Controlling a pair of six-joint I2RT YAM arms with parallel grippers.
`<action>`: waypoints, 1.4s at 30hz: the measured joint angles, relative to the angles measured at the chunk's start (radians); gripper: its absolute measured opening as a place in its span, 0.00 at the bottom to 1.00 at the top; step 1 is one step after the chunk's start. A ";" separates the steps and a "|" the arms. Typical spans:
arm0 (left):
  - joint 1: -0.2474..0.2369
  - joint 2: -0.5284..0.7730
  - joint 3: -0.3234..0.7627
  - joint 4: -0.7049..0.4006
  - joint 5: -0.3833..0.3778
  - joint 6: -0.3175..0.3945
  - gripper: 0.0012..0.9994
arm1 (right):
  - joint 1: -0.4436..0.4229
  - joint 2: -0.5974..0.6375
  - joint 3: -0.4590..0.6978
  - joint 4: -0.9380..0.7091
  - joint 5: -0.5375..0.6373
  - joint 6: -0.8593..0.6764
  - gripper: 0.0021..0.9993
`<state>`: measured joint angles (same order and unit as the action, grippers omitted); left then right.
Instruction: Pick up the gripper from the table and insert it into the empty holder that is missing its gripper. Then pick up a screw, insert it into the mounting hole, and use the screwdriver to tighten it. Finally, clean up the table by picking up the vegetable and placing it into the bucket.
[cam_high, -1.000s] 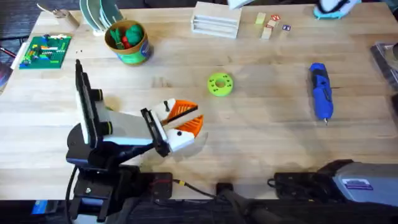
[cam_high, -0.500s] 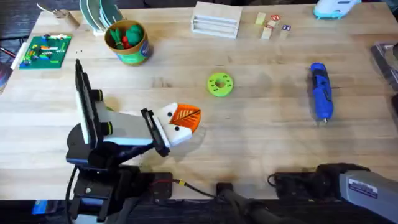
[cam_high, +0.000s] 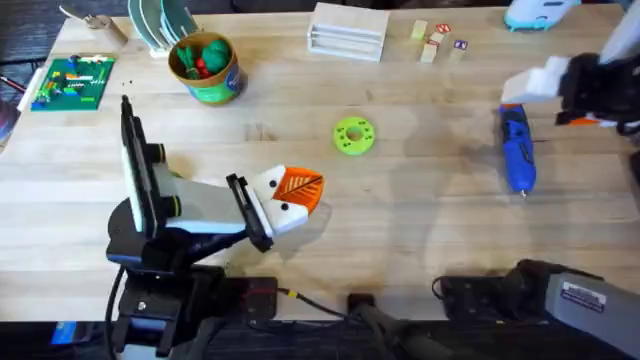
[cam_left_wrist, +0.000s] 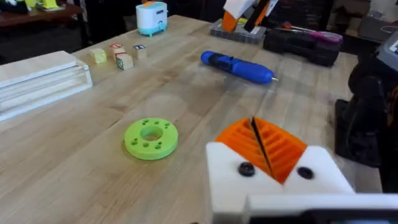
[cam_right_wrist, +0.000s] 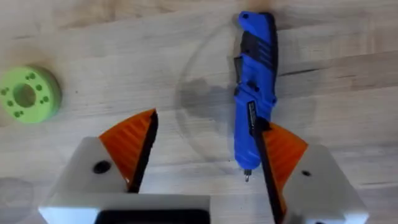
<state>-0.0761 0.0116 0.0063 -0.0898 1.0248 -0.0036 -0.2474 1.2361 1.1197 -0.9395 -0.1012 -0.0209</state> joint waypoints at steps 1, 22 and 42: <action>0.000 0.000 0.000 0.000 0.000 0.000 0.02 | 0.000 0.020 -0.018 0.015 -0.003 -0.025 0.96; 0.000 0.000 0.000 0.000 0.000 0.000 0.02 | 0.000 0.305 -0.040 0.247 0.185 -0.183 0.96; 0.000 0.000 0.000 0.000 0.000 0.000 0.02 | -0.020 0.486 -0.038 0.283 0.159 -0.189 0.90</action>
<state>-0.0761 0.0120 0.0063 -0.0898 1.0245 -0.0036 -0.2676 1.7226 1.0821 -0.6567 0.0579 -0.2104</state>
